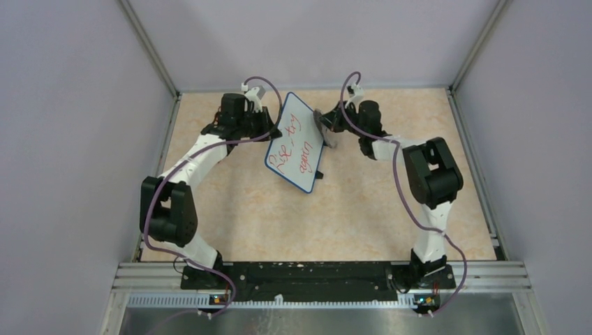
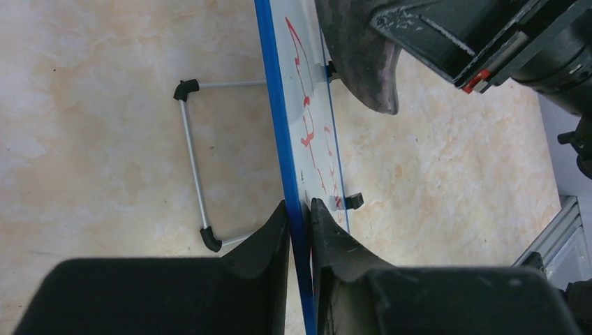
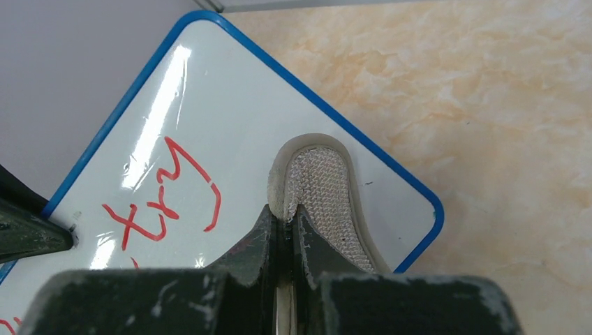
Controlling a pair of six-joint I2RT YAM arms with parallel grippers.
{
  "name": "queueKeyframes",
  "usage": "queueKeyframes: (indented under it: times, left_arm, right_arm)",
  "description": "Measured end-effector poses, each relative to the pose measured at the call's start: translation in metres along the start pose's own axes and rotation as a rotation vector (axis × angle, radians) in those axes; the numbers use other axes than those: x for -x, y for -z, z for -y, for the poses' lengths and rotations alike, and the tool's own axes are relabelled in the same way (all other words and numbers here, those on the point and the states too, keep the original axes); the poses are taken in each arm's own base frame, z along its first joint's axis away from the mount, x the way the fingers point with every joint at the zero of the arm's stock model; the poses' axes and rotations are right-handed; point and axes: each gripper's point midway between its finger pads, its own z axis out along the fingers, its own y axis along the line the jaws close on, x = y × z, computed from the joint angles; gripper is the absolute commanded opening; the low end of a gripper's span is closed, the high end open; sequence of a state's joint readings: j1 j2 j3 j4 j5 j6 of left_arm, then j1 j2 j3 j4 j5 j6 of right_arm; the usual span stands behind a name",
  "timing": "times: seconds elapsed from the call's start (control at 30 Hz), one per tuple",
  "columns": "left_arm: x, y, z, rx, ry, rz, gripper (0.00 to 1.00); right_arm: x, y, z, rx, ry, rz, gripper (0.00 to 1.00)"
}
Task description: Erase the whiteboard
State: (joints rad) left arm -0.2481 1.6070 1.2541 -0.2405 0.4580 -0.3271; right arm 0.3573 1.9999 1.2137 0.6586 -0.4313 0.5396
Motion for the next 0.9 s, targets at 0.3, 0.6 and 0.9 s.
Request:
queueKeyframes:
  times: [0.3,0.6,0.9]
  left_arm:
    - [-0.003,-0.003,0.001,-0.013,0.049,-0.016,0.02]
    - [-0.002,-0.003,0.001,-0.011,0.055,-0.025,0.0]
    - [-0.003,-0.004,-0.001,-0.002,0.059,-0.03,0.0]
  right_arm:
    - [-0.009,-0.013,-0.021,0.017,0.026,-0.041,0.0]
    - [-0.016,-0.04,-0.068,0.104,0.087,-0.065,0.0]
    - [-0.019,-0.049,-0.101,0.156,0.138,-0.078,0.0]
